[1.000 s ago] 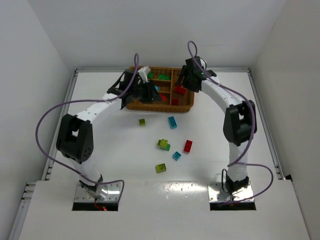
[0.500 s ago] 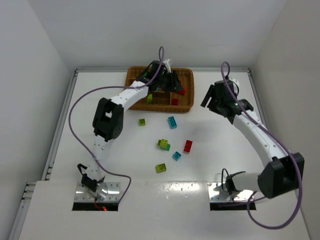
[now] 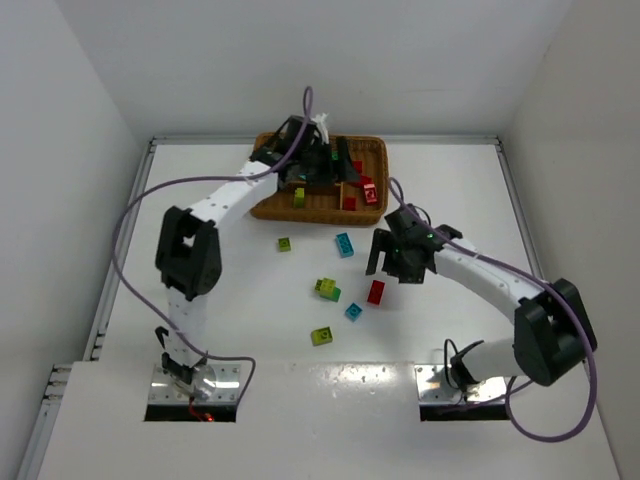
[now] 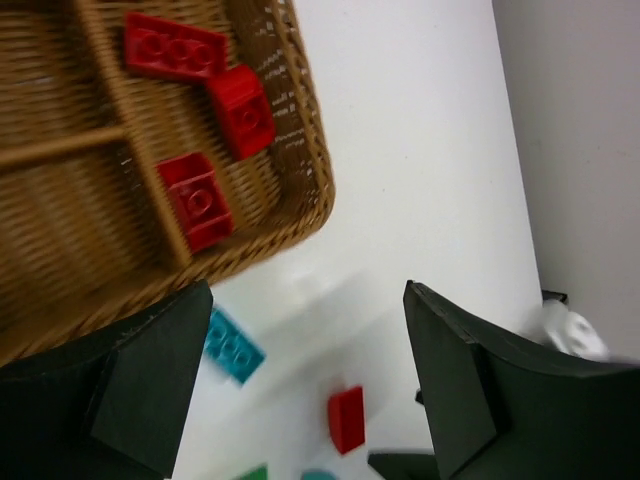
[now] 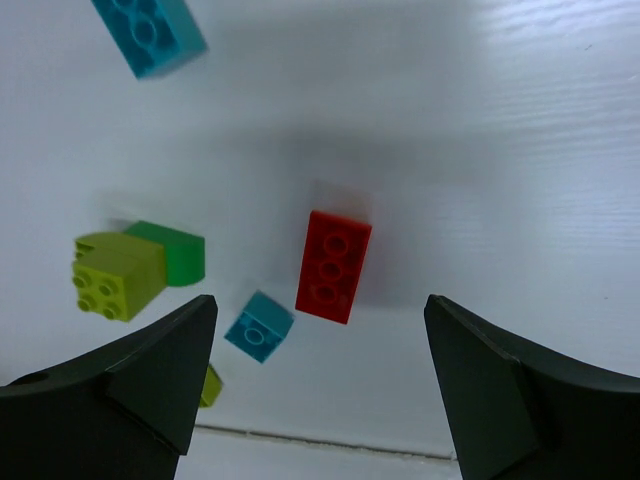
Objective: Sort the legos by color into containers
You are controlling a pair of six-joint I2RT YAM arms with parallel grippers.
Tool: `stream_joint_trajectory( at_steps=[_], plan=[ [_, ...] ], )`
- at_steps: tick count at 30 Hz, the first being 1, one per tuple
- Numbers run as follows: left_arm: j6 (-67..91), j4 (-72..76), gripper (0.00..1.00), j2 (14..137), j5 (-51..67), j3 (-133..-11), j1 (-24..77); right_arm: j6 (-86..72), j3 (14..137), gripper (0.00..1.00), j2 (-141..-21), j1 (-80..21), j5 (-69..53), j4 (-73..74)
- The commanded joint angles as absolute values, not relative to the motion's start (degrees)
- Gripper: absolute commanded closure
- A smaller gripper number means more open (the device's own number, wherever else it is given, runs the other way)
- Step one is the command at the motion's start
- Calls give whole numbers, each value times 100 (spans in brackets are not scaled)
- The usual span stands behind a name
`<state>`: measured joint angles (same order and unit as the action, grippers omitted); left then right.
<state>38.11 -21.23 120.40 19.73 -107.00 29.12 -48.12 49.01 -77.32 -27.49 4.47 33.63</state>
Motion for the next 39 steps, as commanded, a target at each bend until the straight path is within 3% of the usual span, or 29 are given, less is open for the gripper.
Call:
stream_joint_trajectory(
  at_steps=[1,5,13,16,17,22,30,35,39],
  plan=[
    [3489,-2381,16,10778,1338,-9997,2646,-5010,4781,15,-8006,-2927,211,3182],
    [3367,-2382,16,9819,818,-8940,2409,-5141,4658,15,-8322,-3146,158,2936],
    [3313,-2382,16,8842,765,-7604,2066,-5326,4658,32,-9148,-3322,483,2620],
    [3313,-2382,16,8710,765,-7348,2004,-5326,4728,46,-9369,-3322,545,2619],
    [3313,-2382,16,8632,765,-7348,1943,-5387,4816,59,-9369,-3322,736,2619],
    [3261,-2435,16,8526,712,-7154,1732,-5300,5429,76,-9167,-3234,1369,2672],
    [3401,-2733,15,8657,70,-6935,1679,-4422,7852,77,-10220,-2725,2135,2944],
    [3401,-2786,13,8657,-245,-6628,1802,-4211,9576,67,-11389,-2418,2075,3226],
    [3349,-2786,7,8841,-439,-6486,2021,-4210,10650,31,-12259,-2312,2022,3514]
  ],
)
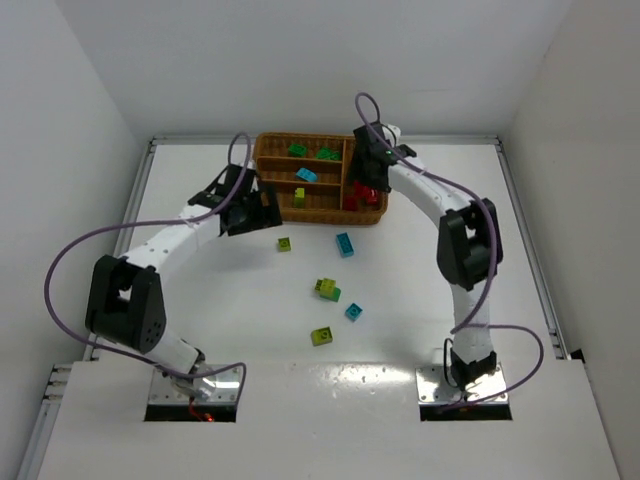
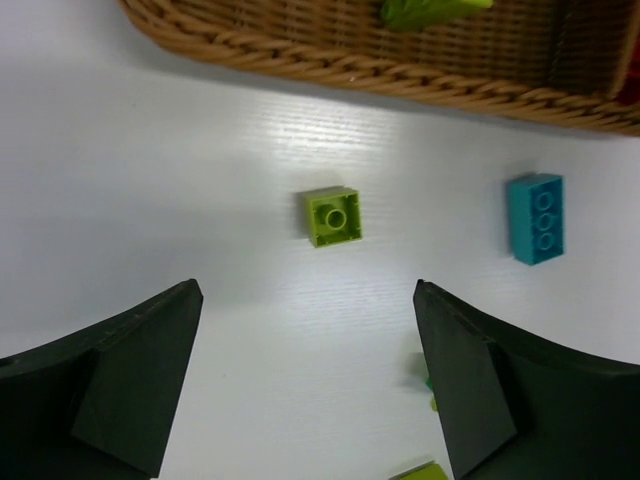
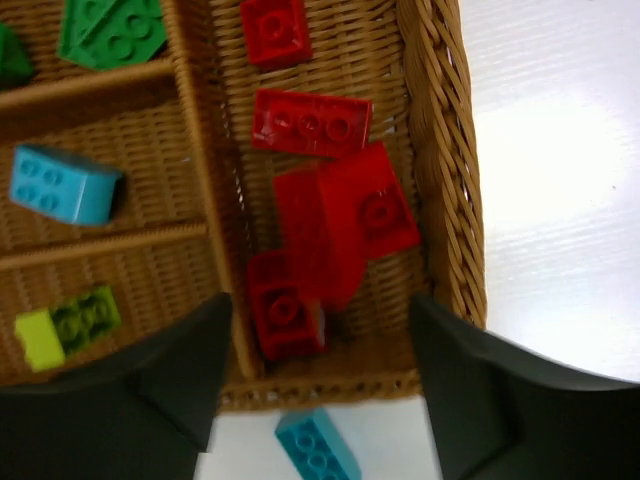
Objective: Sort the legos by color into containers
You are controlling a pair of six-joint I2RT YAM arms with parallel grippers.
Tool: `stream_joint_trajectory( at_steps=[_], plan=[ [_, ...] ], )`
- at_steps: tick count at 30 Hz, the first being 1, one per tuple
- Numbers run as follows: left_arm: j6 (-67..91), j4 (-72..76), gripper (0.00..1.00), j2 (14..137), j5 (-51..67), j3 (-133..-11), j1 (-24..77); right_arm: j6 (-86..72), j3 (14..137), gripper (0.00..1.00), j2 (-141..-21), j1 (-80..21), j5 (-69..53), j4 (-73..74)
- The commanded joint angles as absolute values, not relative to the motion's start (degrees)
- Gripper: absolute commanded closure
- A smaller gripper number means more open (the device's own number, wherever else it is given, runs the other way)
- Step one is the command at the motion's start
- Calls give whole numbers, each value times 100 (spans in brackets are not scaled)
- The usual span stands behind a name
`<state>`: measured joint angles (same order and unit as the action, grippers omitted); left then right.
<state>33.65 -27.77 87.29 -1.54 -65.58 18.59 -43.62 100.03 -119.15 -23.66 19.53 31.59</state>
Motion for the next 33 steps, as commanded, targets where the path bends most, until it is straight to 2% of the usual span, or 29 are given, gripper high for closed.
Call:
stream_joint_trajectory(
  at_steps=[1,4,9,12,15,19,20,33],
  plan=[
    [3349,-2786,4,8894,-500,-6486,2108,-4210,10809,25,-12374,-2312,2021,3742],
    [3410,-2786,4,9157,-773,-6416,2249,-4210,10628,24,-12148,-2312,2021,3570],
    [3480,-2786,6,9764,-1027,-6601,2460,-4148,8740,24,-10648,-2416,1952,3112],
    [3533,-2716,12,10124,-1081,-6724,2531,-4210,7421,24,-9899,-2417,1767,2840],
    [3664,-2514,14,10327,-1134,-6785,2584,-4333,6191,24,-8949,-2417,1688,2725],
    [3787,-2338,15,10476,-1274,-6855,2646,-4333,5819,24,-8289,-2417,1687,3031],
    [3840,-2338,18,10607,-1335,-6934,2698,-4333,5818,24,-8166,-2417,1687,3032],
    [4008,-2163,27,10942,-1283,-7233,2698,-4333,5766,24,-8077,-2417,1583,3155]
  ],
)
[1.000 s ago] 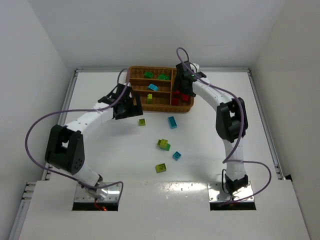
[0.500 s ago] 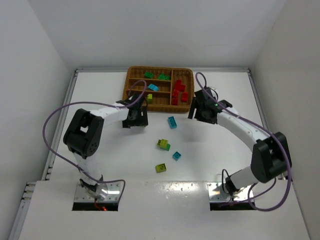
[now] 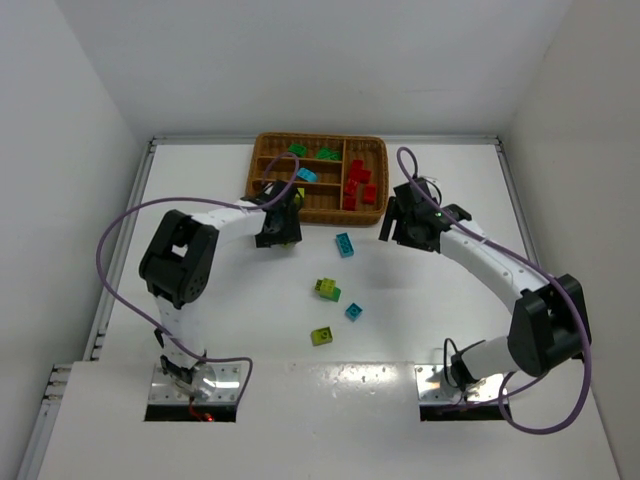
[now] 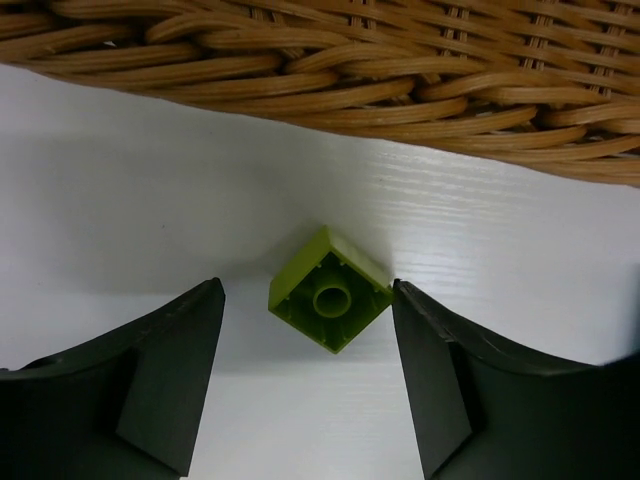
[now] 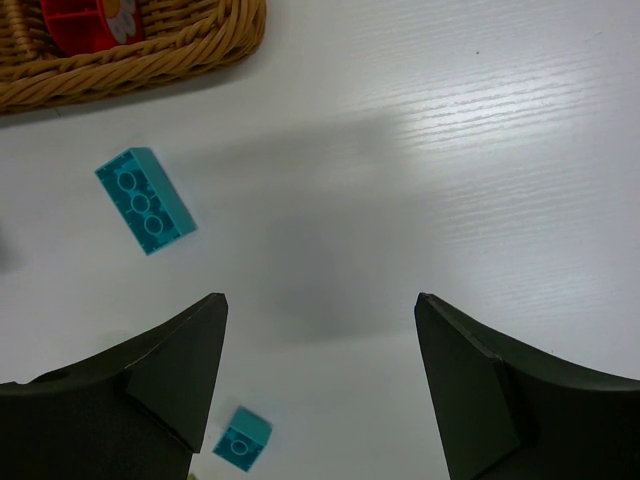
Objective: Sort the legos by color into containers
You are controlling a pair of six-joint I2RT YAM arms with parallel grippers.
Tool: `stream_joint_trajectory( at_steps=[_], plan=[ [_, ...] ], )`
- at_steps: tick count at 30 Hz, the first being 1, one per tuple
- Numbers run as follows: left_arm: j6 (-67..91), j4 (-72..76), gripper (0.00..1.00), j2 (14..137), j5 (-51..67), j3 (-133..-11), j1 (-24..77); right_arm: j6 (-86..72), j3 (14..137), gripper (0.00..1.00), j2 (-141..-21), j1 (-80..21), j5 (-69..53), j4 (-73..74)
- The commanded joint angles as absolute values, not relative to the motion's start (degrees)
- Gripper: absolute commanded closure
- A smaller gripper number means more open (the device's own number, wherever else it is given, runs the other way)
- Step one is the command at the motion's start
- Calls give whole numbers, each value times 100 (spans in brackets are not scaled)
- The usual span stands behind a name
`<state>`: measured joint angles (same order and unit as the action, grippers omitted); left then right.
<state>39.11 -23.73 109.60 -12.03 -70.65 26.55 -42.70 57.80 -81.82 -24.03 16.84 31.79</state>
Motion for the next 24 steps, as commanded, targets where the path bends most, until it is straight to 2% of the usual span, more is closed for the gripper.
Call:
stream_joint_trajectory(
  at_steps=[1,5,8,12,13,16,24],
  plan=[
    [4008,-2101,28,10942,-1283,-7233,2698,-4333,5766,24,-8077,-2417,1582,3103],
    [3867,-2030,29,11057,-1196,-7382,2698,-4333,5713,24,-8130,-2417,1529,3103],
    [3814,-2030,43,11197,-897,-7436,2698,-4333,5713,24,-8130,-2417,1529,3103],
    [3867,-2030,47,11197,-844,-7488,2750,-4333,5713,24,-8191,-2417,1459,3103],
    [3806,-2030,53,11197,-844,-7488,2751,-4333,5713,24,-8191,-2417,1459,3103],
    [3753,-2091,61,11136,-844,-7488,2751,-4333,5713,24,-8244,-2417,1397,3050],
    [3700,-2592,64,10284,-1090,-7619,2541,-4386,5661,24,-8121,-2417,1397,3050]
  ],
)
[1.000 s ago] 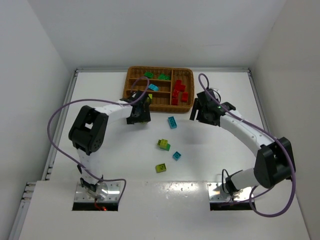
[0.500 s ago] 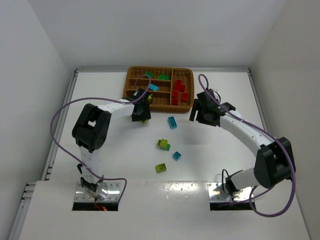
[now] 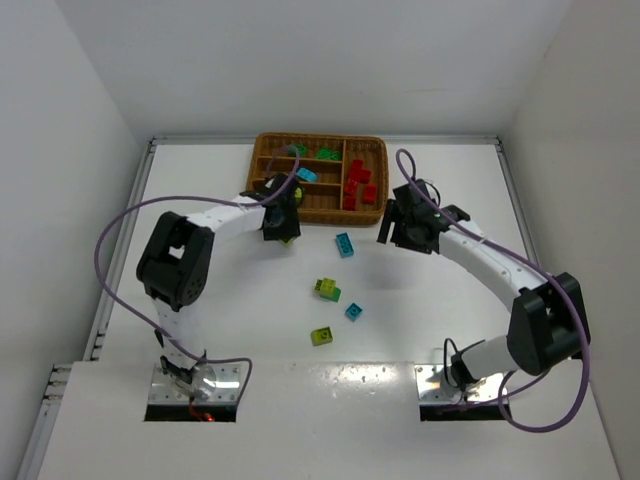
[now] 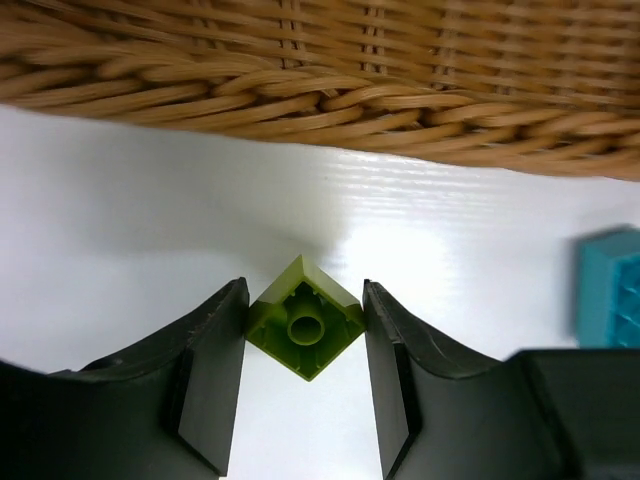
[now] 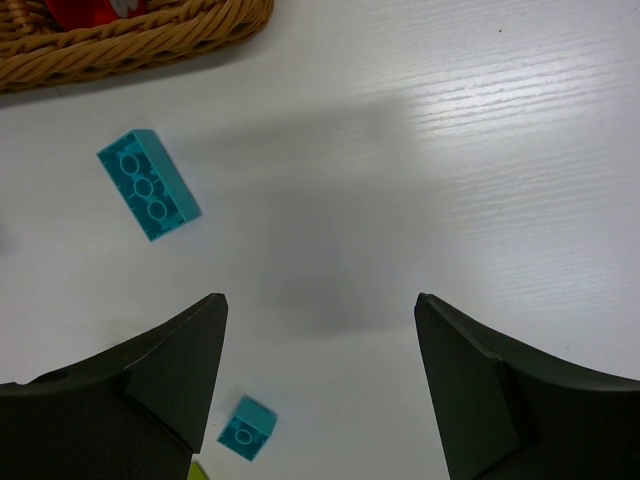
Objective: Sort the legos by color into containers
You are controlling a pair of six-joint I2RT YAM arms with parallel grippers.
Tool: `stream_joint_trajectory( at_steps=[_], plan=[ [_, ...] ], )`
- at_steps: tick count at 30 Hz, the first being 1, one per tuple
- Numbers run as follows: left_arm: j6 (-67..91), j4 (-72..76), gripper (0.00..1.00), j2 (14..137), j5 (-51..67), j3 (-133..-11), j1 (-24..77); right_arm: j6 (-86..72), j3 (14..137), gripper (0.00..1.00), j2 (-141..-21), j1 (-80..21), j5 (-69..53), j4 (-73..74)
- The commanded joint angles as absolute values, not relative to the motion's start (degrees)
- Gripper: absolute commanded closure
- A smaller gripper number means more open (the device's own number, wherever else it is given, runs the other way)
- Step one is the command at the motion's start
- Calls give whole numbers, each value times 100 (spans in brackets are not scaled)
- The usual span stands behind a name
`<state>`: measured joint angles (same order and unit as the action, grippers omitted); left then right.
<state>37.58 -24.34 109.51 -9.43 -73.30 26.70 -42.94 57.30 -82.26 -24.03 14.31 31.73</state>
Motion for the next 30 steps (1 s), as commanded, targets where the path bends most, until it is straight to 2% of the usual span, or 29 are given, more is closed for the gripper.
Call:
stream_joint_trajectory(
  at_steps=[1,5,10,15,16,17,19,20,21,23,30],
  plan=[
    [3700,-2671,64,10153,-1090,-7785,2479,-4386,5660,24,-8121,-2417,1397,3050],
    [3508,-2865,64,10256,-1090,-8384,2154,-4123,6071,24,-8121,-2610,1135,3261],
    [3454,-2979,64,10906,-1090,-9270,1759,-3772,6477,24,-8323,-3409,757,3472],
    [3454,-3076,64,11609,-949,-10036,1635,-3639,6373,19,-8578,-4085,300,3472],
    [3384,-3128,59,11784,-949,-10133,1635,-3586,6372,18,-8639,-4139,142,3472],
    [3384,-3233,46,11864,-949,-10351,1635,-3525,6424,18,-8692,-4192,-25,3472],
    [3313,-3392,34,11927,-949,-10520,1635,-3219,6609,14,-8876,-4367,-368,3593],
    [3313,-3393,22,11927,-949,-10520,1635,-3121,6766,14,-8955,-4455,-369,3664],
    [3313,-3393,17,11840,-949,-10451,1635,-3033,6837,14,-9043,-4526,-369,3743],
    [3313,-3393,12,11664,-888,-10284,1635,-2910,7048,13,-9358,-4710,-185,3989],
    [3366,-3393,12,10373,-765,-9380,1635,-3305,6988,16,-9642,-4966,377,3719]
  ],
)
